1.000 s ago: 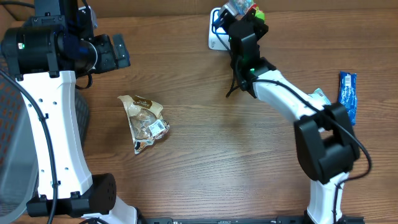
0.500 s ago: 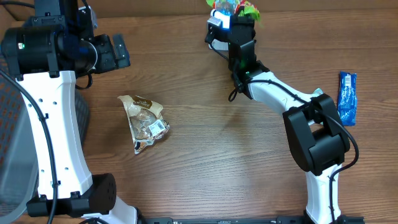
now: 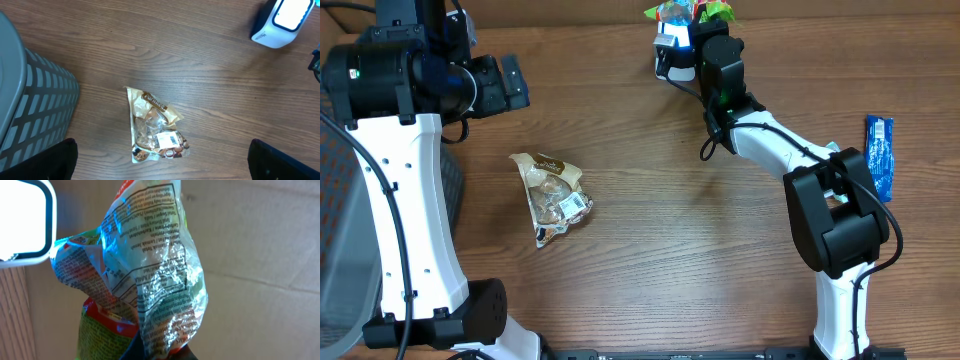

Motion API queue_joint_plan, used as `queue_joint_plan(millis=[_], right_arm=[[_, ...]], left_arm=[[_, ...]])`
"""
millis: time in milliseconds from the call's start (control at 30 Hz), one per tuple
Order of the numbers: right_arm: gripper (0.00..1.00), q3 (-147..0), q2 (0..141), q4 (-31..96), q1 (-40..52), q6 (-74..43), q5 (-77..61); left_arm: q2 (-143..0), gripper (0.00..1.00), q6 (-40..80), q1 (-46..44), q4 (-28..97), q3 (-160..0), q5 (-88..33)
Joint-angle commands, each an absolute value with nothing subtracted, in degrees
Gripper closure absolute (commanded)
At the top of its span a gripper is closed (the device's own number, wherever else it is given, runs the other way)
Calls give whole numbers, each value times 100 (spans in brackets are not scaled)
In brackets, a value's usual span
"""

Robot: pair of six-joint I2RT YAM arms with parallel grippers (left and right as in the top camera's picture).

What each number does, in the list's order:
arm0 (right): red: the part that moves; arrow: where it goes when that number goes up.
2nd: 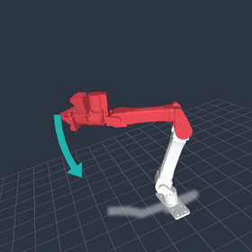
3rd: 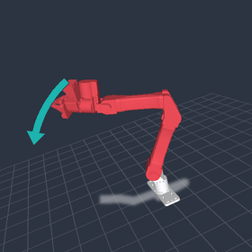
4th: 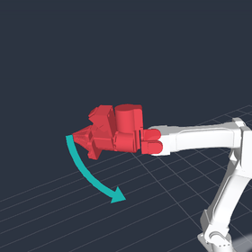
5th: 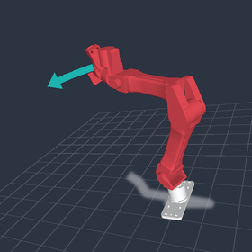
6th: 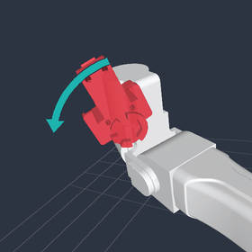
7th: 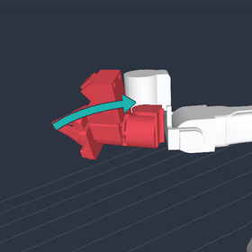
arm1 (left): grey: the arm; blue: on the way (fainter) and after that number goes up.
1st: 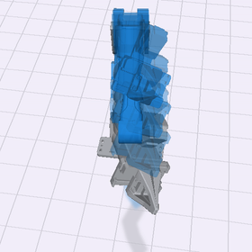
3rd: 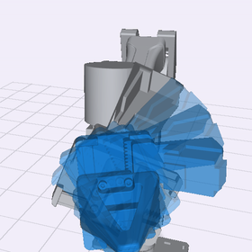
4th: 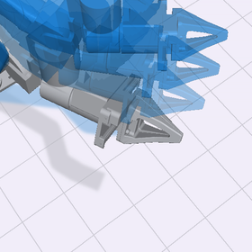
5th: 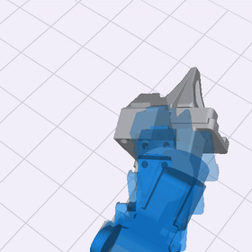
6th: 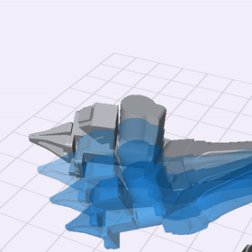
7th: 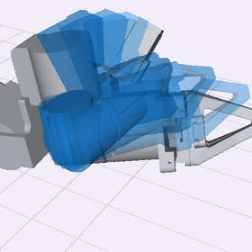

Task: Scan the item barcode
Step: 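Hold the Haribo bag barcode in front of the white scanner, then carry the Haribo bag right and release it beside the wipes pack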

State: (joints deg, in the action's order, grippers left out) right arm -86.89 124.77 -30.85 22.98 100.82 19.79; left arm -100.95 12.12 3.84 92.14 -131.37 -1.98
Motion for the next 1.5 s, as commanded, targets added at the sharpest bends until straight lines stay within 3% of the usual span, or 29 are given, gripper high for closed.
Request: queue_joint_plan(millis=[0,767,1000,1200,1467], right_arm=[[96,-8816,12370,-3205,2272,10097,1590],[96,-8814,12370,-2915,2292,10029,1446],[96,-8814,12237,-2790,2602,9439,1446],[96,-8814,11642,-854,3009,9216,1398],[96,-8814,10289,1173,3483,6602,84]], left_arm=[[-10001,0,1310,362,9212,-13139,-255],[-10003,0,1310,362,9212,-13139,-255],[-10003,0,1310,362,9212,-13139,-257],[-10001,0,1310,362,9212,-13139,-255],[-10003,0,1310,362,9212,-13139,-255]])
